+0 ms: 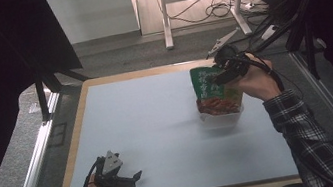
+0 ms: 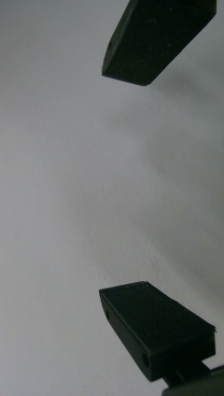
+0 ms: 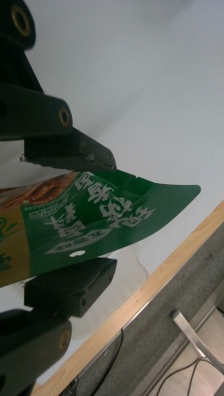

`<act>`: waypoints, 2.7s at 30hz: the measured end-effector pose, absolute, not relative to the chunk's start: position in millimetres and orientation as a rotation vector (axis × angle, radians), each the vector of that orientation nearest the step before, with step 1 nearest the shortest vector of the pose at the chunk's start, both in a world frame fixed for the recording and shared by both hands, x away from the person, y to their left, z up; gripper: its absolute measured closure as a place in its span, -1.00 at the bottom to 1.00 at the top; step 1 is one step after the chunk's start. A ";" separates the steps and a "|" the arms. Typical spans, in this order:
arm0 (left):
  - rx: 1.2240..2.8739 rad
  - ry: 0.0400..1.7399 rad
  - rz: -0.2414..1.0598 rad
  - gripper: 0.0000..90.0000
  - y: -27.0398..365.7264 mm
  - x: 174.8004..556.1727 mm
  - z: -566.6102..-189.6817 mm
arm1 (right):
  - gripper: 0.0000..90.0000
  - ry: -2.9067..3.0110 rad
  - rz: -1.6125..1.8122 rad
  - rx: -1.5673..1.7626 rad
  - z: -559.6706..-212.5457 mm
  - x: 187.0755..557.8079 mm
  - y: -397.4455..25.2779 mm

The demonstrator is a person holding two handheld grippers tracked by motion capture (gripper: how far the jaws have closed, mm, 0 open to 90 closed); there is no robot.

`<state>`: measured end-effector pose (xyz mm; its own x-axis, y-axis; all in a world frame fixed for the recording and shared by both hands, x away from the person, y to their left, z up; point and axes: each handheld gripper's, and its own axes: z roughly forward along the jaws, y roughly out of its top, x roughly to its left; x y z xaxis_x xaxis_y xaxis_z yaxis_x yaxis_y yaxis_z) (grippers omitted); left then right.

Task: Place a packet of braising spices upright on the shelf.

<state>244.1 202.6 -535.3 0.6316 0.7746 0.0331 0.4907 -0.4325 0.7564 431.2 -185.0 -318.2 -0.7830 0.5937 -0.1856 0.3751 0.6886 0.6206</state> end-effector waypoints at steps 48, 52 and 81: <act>2.128 0.982 0.499 -1.00 201.4 244.0 -535.4 | -0.90 2.408 1.030 0.834 -313.8 394.6 -228.8; 2.127 0.983 0.499 -1.00 201.5 244.0 -535.4 | -0.93 2.407 1.048 0.841 -318.4 391.4 -231.4; 2.129 0.981 0.497 -1.00 201.1 243.8 -535.2 | -1.00 2.407 1.056 0.821 -355.4 346.6 -244.6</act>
<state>243.8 201.1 -535.2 0.6346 0.7717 0.0416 0.4906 -0.4438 0.7499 346.6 -244.6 -355.4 -0.7545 0.6470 -0.1104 0.3568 0.5454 0.7584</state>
